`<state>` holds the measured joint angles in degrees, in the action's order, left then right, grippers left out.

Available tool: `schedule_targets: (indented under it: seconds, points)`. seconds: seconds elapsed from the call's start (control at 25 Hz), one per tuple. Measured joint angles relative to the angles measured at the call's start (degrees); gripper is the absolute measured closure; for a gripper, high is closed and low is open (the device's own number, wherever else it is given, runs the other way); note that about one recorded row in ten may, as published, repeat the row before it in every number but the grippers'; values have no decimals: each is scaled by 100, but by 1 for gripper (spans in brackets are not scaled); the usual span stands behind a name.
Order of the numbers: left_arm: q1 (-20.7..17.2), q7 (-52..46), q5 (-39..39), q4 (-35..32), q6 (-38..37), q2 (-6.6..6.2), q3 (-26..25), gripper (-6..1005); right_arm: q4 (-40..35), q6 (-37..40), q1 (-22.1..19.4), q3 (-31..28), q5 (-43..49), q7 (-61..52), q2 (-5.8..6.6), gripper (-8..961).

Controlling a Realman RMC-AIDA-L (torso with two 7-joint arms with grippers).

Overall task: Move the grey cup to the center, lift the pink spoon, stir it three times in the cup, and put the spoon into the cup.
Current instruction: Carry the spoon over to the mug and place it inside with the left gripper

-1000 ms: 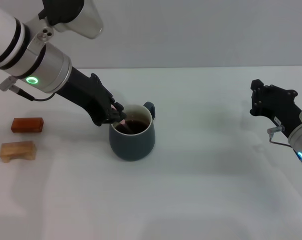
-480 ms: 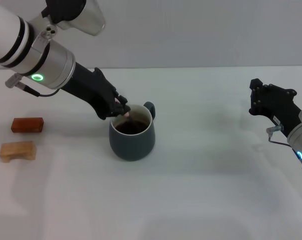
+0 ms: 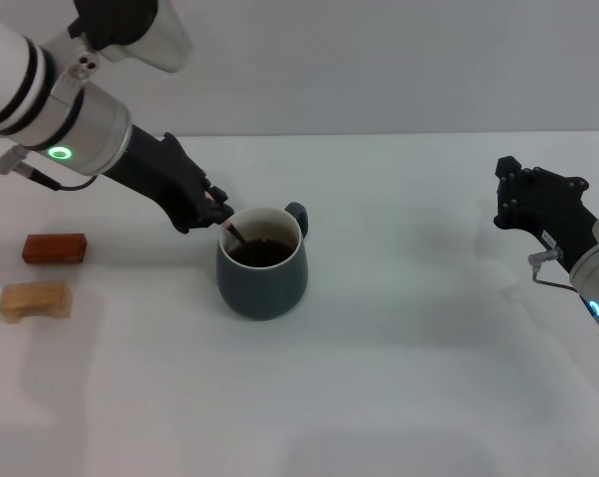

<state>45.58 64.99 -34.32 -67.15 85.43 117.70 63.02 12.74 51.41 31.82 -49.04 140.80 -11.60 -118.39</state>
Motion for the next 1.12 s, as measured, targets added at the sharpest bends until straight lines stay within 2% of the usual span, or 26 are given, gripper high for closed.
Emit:
schedule_targets:
  seconds: [0.36,0.6,1.12]
  points:
    - [25,2,42,-99,546,5,-146,853,0,0,23,-1,48,0,7,943]
    - [26,10,-316,-150,692,22,-116,853,0,0,25,-1,71,0,9,944]
    - [-69,-9,-494,-113,-126,31,-105,853,68,0,-77,-21,140,0,8,944]
